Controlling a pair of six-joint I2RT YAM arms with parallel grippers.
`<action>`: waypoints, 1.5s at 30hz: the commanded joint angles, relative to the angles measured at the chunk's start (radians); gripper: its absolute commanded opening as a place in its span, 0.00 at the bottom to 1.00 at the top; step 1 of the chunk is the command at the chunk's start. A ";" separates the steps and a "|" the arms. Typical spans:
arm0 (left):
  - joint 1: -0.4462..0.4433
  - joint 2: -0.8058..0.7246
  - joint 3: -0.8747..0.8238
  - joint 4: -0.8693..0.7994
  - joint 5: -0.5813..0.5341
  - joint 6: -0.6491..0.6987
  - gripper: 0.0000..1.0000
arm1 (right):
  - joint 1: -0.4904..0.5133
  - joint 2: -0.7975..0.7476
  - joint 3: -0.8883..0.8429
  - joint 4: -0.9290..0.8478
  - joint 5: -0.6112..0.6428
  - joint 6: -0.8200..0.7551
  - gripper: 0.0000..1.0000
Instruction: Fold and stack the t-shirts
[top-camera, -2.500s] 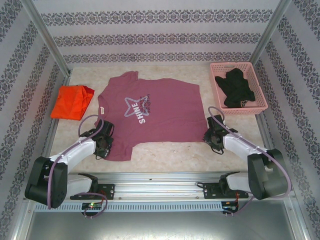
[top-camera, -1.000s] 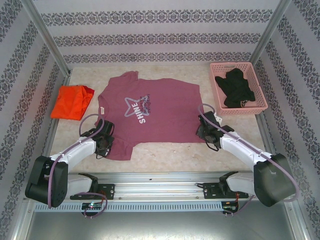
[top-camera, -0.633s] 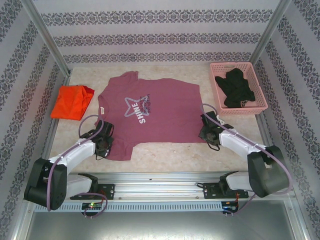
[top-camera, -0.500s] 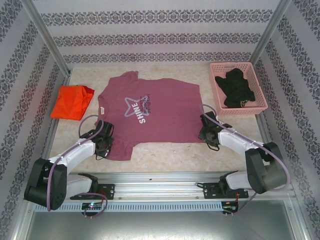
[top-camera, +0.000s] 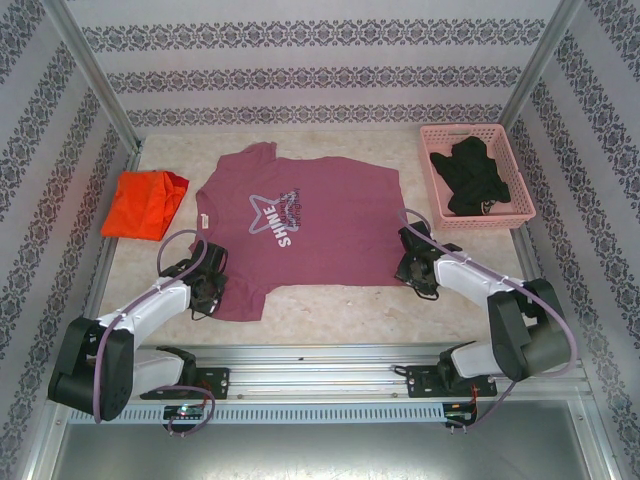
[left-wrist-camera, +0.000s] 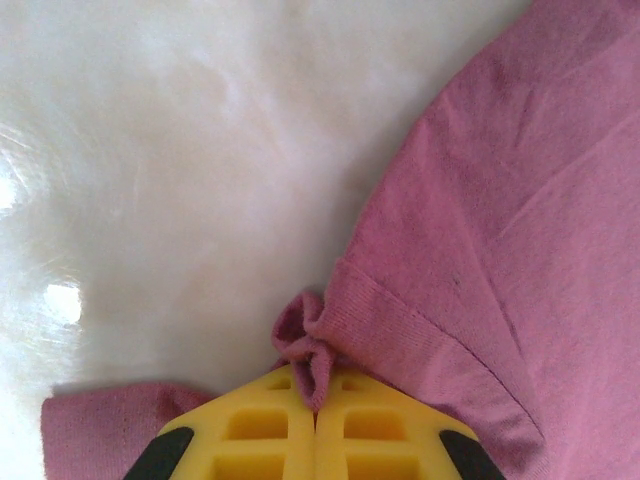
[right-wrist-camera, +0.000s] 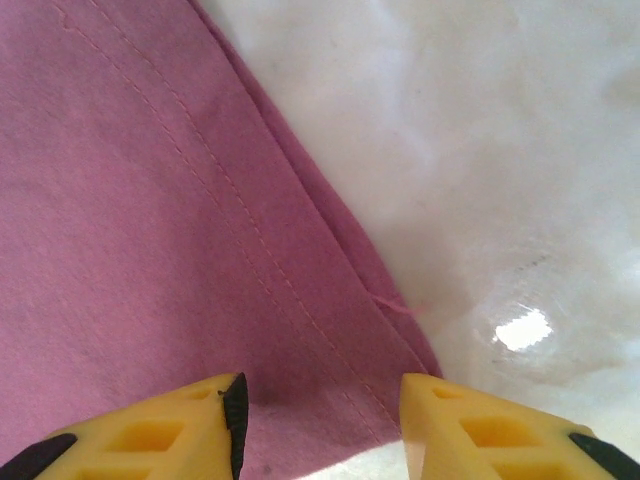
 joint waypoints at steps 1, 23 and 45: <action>-0.003 -0.009 -0.032 -0.005 -0.008 0.009 0.00 | -0.005 -0.036 0.008 -0.061 0.044 -0.021 0.45; 0.005 0.023 -0.023 0.021 0.004 0.025 0.00 | 0.000 0.110 0.113 -0.110 -0.026 -0.101 0.44; 0.031 0.041 0.000 0.023 0.017 0.062 0.00 | 0.003 0.055 0.075 -0.177 0.101 0.173 0.44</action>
